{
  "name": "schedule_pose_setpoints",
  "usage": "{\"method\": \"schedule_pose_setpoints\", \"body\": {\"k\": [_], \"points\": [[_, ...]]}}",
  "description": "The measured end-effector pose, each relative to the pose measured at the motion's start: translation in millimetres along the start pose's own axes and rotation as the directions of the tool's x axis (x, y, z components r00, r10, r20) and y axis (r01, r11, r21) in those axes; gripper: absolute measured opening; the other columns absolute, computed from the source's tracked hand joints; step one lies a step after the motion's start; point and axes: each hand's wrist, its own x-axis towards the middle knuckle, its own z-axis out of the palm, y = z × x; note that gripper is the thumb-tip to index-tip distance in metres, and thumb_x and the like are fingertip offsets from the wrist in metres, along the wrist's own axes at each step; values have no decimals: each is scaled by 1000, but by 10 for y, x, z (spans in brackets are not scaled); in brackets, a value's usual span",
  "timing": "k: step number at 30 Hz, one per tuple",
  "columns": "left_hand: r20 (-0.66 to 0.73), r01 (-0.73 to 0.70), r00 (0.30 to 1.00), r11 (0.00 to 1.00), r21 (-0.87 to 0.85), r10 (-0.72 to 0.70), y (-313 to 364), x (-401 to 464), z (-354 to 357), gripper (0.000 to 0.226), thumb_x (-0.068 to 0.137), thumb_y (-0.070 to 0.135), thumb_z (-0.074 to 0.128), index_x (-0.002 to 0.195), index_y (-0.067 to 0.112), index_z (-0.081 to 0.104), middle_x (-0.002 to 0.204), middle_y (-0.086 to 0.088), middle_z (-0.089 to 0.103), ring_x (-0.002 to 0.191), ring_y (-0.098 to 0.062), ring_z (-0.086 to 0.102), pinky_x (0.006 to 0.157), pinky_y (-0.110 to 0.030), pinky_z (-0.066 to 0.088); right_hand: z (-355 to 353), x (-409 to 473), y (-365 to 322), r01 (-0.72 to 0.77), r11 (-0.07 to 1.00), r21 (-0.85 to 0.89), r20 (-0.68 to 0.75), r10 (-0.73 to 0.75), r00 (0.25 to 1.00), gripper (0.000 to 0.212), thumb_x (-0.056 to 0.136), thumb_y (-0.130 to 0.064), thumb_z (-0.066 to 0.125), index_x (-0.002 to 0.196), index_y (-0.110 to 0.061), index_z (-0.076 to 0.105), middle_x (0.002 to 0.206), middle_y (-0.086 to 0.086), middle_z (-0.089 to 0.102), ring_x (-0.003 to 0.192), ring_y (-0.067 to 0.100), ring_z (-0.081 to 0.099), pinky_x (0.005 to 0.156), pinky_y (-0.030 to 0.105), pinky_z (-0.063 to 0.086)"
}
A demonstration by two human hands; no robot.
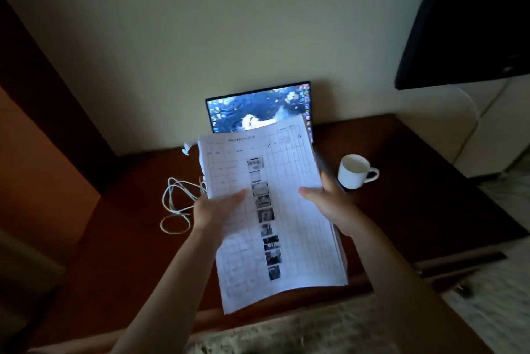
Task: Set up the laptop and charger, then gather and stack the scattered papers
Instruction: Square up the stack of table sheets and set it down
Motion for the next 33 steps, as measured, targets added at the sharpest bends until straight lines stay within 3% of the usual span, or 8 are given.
{"method": "schedule_pose_setpoints", "body": {"k": [6, 10, 14, 16, 19, 21, 26, 33], "points": [[247, 2, 968, 991, 133, -36, 104, 34, 821, 33, 85, 7, 62, 117, 2, 55, 107, -20, 63, 94, -36, 64, 75, -47, 57, -721, -18, 123, -106, 992, 62, -161, 114, 980, 41, 87, -16, 61, 125, -18, 48, 114, 2, 62, 106, 20, 60, 95, 46, 49], [357, -56, 934, 981, 185, -14, 159, 192, 1337, 21, 89, 1, 53, 109, 0, 58, 95, -19, 64, 85, -34, 64, 66, -43, 54, -1163, 49, 159, -99, 993, 69, -284, 115, 952, 41, 90, -12, 59, 129, -18, 47, 116, 3, 61, 106, 20, 61, 87, 40, 53], [516, -5, 854, 990, 142, -70, 191, 264, 1797, 28, 87, 0, 53, 113, 2, 61, 103, -24, 68, 92, -41, 67, 80, -60, 53, -1590, 124, 206, -131, 989, 70, -387, 148, 910, 39, 89, -11, 59, 126, -17, 48, 109, -2, 58, 95, 14, 59, 72, 30, 51], [611, 4, 789, 994, 105, -68, 195, 255, 2012, 30, 87, -4, 53, 116, 3, 60, 105, -23, 68, 92, -38, 69, 78, -54, 56, -1803, 141, 233, -140, 987, 85, -436, 163, 885, 40, 89, -10, 58, 127, -14, 48, 107, -1, 58, 92, 14, 59, 68, 28, 49], [711, -86, 702, 988, 129, -32, 213, 174, 2309, 35, 87, -3, 57, 117, 16, 58, 92, -8, 74, 80, -21, 73, 58, -29, 58, -2094, 151, 319, -151, 979, 137, -465, 198, 863, 45, 89, -10, 59, 132, -13, 47, 115, 5, 60, 100, 21, 60, 70, 29, 51], [742, -151, 670, 974, 167, -23, 184, 169, 2526, 42, 87, 2, 62, 121, 25, 53, 96, -2, 73, 84, -17, 72, 60, -29, 58, -2304, 169, 384, -141, 976, 165, -461, 203, 864, 45, 89, -10, 59, 133, -14, 48, 113, 3, 61, 100, 20, 60, 71, 29, 51], [692, -232, 721, 951, 207, 25, 2, 96, 3133, 46, 85, 18, 66, 125, 35, 48, 114, -7, 65, 100, -27, 68, 81, -53, 56, -2950, 270, 582, -141, 971, 192, -412, 210, 887, 44, 89, -9, 59, 132, -14, 51, 113, 2, 62, 99, 19, 60, 74, 31, 52], [415, -191, 908, 934, 303, 51, -300, -348, 4122, 20, 94, 25, 53, 111, 16, 58, 93, -7, 66, 81, -21, 65, 65, -34, 53, -4052, 340, 804, -158, 976, 151, -305, 198, 931, 34, 88, -6, 58, 121, -12, 57, 107, 5, 66, 95, 20, 64, 69, 29, 52]]}}
